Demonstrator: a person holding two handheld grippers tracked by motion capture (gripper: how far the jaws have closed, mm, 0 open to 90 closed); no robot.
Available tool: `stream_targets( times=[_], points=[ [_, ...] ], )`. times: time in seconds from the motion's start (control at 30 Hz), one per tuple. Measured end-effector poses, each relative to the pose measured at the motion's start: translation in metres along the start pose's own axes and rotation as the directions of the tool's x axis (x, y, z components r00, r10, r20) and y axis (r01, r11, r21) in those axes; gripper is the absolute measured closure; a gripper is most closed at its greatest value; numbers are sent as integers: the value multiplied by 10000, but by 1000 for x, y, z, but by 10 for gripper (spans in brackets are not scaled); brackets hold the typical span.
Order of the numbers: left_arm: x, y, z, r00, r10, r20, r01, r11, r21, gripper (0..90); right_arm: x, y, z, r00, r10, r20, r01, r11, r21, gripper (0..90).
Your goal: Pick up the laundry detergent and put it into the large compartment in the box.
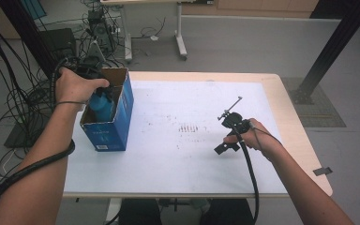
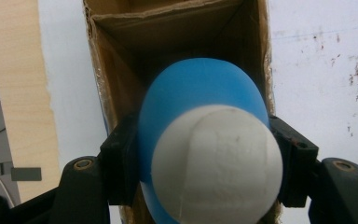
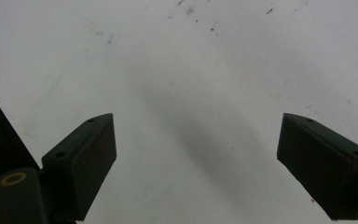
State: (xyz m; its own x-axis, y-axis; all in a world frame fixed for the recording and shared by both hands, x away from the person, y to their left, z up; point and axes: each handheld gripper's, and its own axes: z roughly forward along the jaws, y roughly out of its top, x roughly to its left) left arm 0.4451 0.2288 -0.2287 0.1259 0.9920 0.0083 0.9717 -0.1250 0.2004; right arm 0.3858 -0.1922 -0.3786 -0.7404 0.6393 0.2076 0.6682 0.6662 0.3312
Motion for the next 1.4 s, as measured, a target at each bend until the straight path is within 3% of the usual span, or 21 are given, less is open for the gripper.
stream_targets(
  times=[0.33,1.4],
  points=[
    [0,-3,13,9999,-21,-127,22,9999,150,378,0,0,0,10000,20,17,-20,10000,18,114],
    [-2,-7,34,9999,-14,-167,21,9990,455,378,0,0,1,10000,40,28,-40,10000,41,114]
  ],
)
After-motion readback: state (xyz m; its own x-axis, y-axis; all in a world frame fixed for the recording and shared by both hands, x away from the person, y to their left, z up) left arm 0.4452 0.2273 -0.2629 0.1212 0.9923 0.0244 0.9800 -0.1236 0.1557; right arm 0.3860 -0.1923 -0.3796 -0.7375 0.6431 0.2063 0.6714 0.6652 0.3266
